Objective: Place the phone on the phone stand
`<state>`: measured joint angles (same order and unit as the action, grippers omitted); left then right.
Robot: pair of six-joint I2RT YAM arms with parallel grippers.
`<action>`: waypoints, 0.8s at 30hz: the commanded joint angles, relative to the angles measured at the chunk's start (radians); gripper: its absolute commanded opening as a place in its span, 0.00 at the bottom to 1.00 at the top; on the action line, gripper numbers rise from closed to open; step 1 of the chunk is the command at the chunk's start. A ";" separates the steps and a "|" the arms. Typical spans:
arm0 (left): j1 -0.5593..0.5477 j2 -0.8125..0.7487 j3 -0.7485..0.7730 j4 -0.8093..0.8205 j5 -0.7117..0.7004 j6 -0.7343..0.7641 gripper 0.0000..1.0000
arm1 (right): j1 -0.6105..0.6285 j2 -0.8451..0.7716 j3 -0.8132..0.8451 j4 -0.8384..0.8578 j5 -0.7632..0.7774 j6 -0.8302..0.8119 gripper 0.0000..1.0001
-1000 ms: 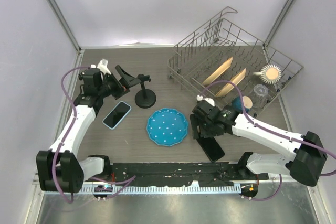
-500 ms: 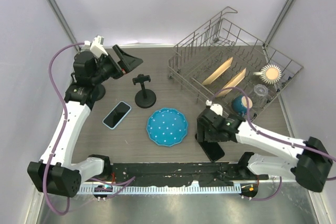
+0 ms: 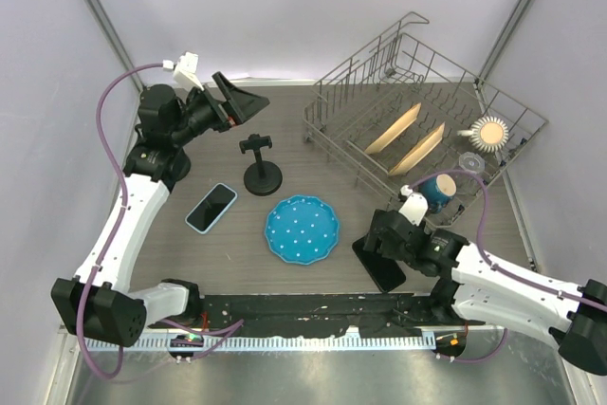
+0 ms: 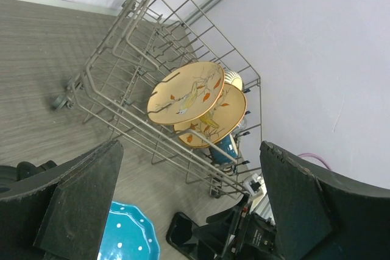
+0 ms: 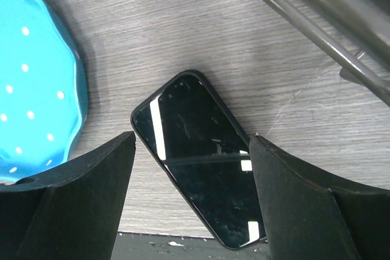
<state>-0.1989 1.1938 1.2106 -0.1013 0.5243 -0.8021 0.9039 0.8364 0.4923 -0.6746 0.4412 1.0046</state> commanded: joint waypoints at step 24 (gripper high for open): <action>-0.017 -0.040 -0.054 0.068 0.060 0.093 1.00 | 0.062 0.198 -0.041 0.104 -0.110 -0.054 0.82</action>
<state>-0.2092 1.1858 1.1549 -0.0788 0.5621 -0.7269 0.9424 1.0241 0.4961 -0.5632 0.4717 0.9627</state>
